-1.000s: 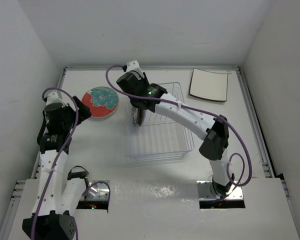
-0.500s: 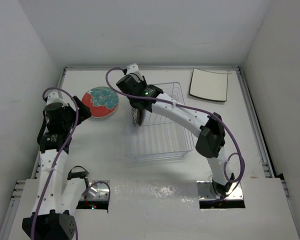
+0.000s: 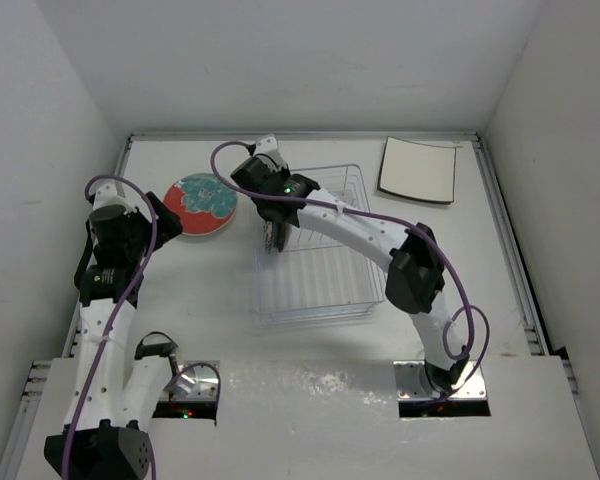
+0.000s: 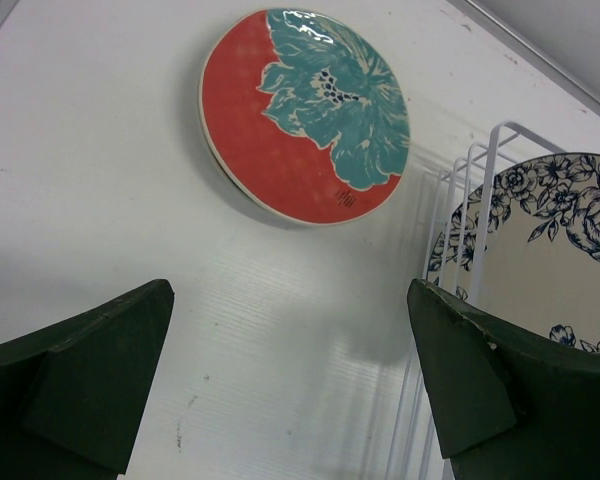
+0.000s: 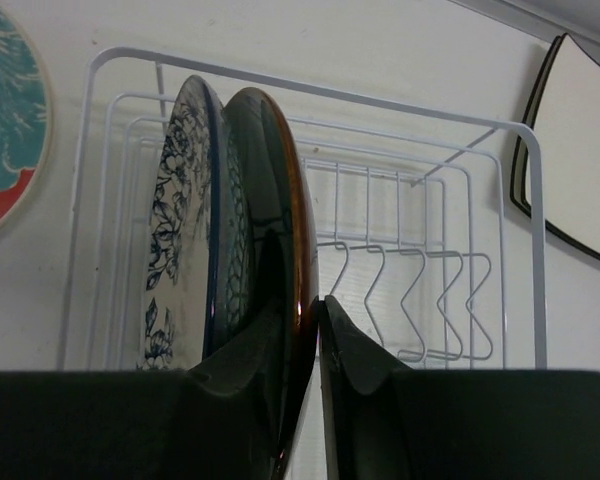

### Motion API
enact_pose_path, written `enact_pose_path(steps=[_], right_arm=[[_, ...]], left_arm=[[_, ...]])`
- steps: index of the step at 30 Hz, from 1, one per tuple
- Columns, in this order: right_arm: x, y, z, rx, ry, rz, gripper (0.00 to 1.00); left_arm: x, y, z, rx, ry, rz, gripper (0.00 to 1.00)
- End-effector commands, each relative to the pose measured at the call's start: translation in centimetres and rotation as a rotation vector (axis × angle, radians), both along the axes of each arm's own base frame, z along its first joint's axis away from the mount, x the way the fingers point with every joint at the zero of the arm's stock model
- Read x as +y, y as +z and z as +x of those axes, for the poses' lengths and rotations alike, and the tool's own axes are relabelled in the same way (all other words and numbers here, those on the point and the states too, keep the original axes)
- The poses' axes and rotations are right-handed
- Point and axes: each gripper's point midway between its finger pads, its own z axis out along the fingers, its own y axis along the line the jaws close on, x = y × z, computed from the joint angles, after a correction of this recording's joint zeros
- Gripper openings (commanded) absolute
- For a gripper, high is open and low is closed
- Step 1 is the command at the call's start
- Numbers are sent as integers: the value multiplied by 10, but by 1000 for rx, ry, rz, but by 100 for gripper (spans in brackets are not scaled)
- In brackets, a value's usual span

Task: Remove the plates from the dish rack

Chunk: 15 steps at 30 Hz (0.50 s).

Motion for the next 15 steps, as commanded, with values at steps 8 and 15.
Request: enact_pose_path(steps=[8, 15], right_arm=[[-15, 13, 6, -79, -110, 37, 0], [-19, 44, 11, -140, -138, 47, 0]], left_arm=[[0, 11, 3, -44, -4, 21, 100], [0, 10, 3, -43, -2, 21, 100]])
